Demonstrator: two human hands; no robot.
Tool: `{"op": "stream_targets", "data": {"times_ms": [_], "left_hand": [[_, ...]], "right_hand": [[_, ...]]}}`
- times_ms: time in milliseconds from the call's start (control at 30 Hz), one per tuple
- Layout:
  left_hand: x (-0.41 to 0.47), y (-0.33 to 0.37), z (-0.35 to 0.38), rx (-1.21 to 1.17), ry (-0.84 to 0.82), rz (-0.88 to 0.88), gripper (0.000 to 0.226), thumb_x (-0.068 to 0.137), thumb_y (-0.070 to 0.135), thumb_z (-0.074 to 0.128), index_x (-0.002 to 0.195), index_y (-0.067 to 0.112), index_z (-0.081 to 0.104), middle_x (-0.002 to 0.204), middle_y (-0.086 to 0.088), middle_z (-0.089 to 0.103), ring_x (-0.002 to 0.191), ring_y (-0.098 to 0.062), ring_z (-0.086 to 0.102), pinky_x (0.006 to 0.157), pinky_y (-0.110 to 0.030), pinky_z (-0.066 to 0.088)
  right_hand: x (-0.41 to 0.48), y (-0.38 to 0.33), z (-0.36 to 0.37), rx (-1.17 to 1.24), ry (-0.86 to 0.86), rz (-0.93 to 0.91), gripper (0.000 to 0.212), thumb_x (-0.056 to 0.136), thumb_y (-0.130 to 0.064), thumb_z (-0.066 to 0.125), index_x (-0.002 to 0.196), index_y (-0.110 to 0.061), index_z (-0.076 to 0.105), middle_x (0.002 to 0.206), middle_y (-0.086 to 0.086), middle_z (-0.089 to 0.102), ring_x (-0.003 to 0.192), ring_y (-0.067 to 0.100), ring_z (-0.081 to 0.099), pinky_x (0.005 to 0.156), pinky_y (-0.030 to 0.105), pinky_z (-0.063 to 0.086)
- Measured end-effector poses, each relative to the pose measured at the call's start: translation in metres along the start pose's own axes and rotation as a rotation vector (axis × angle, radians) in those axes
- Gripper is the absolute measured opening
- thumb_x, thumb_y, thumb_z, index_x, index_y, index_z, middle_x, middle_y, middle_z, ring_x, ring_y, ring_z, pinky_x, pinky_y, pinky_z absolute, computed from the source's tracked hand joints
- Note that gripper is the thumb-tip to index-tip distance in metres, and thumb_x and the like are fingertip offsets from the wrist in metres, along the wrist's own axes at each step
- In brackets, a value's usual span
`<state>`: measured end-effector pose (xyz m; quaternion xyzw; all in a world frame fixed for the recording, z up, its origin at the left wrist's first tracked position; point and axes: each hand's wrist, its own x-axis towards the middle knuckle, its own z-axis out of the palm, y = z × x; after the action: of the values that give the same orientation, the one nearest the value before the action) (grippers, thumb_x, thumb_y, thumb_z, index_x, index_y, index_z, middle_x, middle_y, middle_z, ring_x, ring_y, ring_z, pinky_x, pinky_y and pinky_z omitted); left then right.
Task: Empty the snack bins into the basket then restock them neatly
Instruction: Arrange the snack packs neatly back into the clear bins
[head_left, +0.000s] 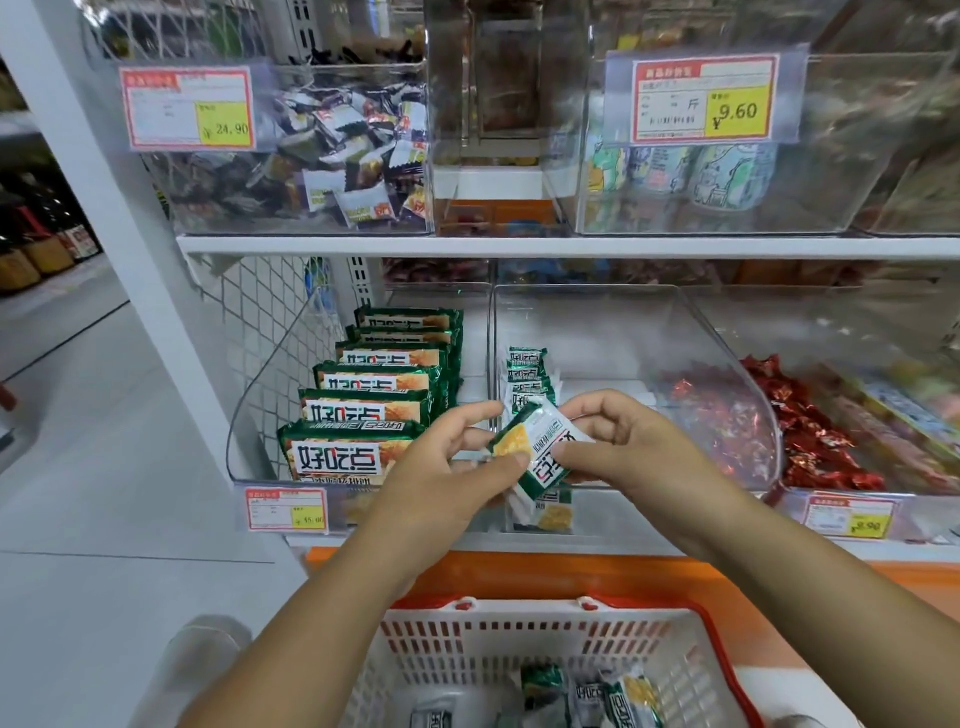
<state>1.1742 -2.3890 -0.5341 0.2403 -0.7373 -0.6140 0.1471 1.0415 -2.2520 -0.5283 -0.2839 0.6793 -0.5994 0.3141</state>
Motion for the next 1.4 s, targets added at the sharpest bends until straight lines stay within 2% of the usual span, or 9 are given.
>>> {"op": "stream_targets", "data": {"times_ms": [133, 333, 433, 533, 667, 933, 1067, 1167, 1400], "left_hand": [[0.003, 0.002, 0.000, 0.119, -0.019, 0.007, 0.053, 0.072, 0.062, 0.069, 0.123, 0.050, 0.060, 0.110, 0.021, 0.069, 0.095, -0.004, 0.067, 0.091, -0.041, 0.056], [0.014, 0.000, 0.006, 0.038, 0.158, 0.091, 0.028, 0.084, 0.034, 0.072, 0.109, 0.043, 0.063, 0.104, 0.018, 0.070, 0.089, -0.002, 0.069, 0.084, -0.035, 0.059], [0.021, -0.002, 0.005, 0.285, 0.256, 0.242, 0.045, 0.084, 0.041, 0.069, 0.125, 0.045, 0.052, 0.118, 0.022, 0.055, 0.100, 0.006, 0.057, 0.084, -0.022, 0.054], [0.032, -0.003, 0.000, 0.453, 0.250, 0.284, 0.063, 0.087, 0.046, 0.064, 0.143, 0.041, 0.037, 0.130, 0.022, 0.045, 0.110, 0.008, 0.048, 0.096, -0.028, 0.050], [0.040, -0.013, 0.004, 0.607, 0.120, 0.222, 0.069, 0.093, 0.049, 0.055, 0.152, 0.040, 0.019, 0.152, 0.019, 0.030, 0.128, 0.003, 0.038, 0.108, -0.024, 0.035], [0.049, -0.025, 0.005, 0.580, 0.085, 0.190, 0.069, 0.094, 0.050, 0.053, 0.151, 0.046, 0.014, 0.143, 0.028, 0.031, 0.103, 0.024, 0.021, 0.077, 0.009, 0.022], [0.047, -0.027, 0.006, 0.567, 0.090, 0.201, 0.069, 0.094, 0.052, 0.051, 0.150, 0.049, 0.012, 0.144, 0.031, 0.029, 0.111, 0.019, 0.023, 0.093, -0.008, 0.022], [0.047, -0.027, 0.005, 0.560, 0.096, 0.193, 0.071, 0.092, 0.052, 0.053, 0.151, 0.047, 0.014, 0.130, 0.034, 0.028, 0.113, 0.016, 0.024, 0.095, -0.012, 0.024], [0.032, -0.032, 0.003, 0.567, 0.112, 0.244, 0.068, 0.092, 0.046, 0.057, 0.150, 0.044, 0.021, 0.150, 0.023, 0.032, 0.128, 0.003, 0.039, 0.109, -0.029, 0.040]], "right_hand": [[-0.001, -0.008, 0.001, -0.172, 0.012, -0.054, 0.023, 0.083, -0.004, 0.069, 0.100, -0.019, 0.066, 0.086, 0.000, 0.068, 0.063, 0.004, 0.062, 0.064, 0.021, 0.051], [0.004, -0.001, -0.001, -0.078, -0.137, 0.068, 0.036, 0.080, -0.026, 0.073, 0.114, -0.020, 0.063, 0.106, 0.003, 0.072, 0.099, 0.023, 0.069, 0.091, 0.042, 0.053], [0.028, -0.008, -0.021, -0.084, 0.070, 0.026, 0.025, 0.086, -0.014, 0.068, 0.110, -0.012, 0.062, 0.102, 0.013, 0.071, 0.091, 0.028, 0.070, 0.085, 0.045, 0.056], [0.080, -0.006, -0.064, -0.422, 0.336, -0.032, 0.031, 0.087, -0.017, 0.069, 0.116, -0.016, 0.059, 0.107, 0.009, 0.064, 0.086, 0.028, 0.066, 0.077, 0.041, 0.057], [0.154, 0.024, -0.097, -0.914, 0.298, 0.036, 0.043, 0.083, -0.016, 0.068, 0.124, -0.019, 0.058, 0.118, 0.016, 0.058, 0.085, 0.028, 0.059, 0.065, 0.024, 0.041], [0.208, 0.063, -0.092, -0.790, 0.323, 0.131, 0.036, 0.082, -0.006, 0.070, 0.110, -0.015, 0.049, 0.107, 0.014, 0.060, 0.082, 0.027, 0.059, 0.068, 0.037, 0.050], [0.214, 0.070, -0.088, -0.680, 0.442, 0.083, 0.040, 0.079, -0.004, 0.070, 0.105, -0.016, 0.042, 0.109, 0.014, 0.058, 0.096, 0.032, 0.060, 0.081, 0.040, 0.052], [0.211, 0.072, -0.085, -0.649, 0.452, 0.115, 0.041, 0.079, -0.010, 0.071, 0.105, -0.015, 0.040, 0.110, 0.016, 0.057, 0.093, 0.032, 0.060, 0.072, 0.036, 0.050], [0.162, 0.042, -0.087, -0.740, 0.339, 0.094, 0.082, 0.081, -0.030, 0.076, 0.146, -0.021, 0.028, 0.136, 0.017, 0.047, 0.111, 0.030, 0.056, 0.083, 0.030, 0.044]]}}
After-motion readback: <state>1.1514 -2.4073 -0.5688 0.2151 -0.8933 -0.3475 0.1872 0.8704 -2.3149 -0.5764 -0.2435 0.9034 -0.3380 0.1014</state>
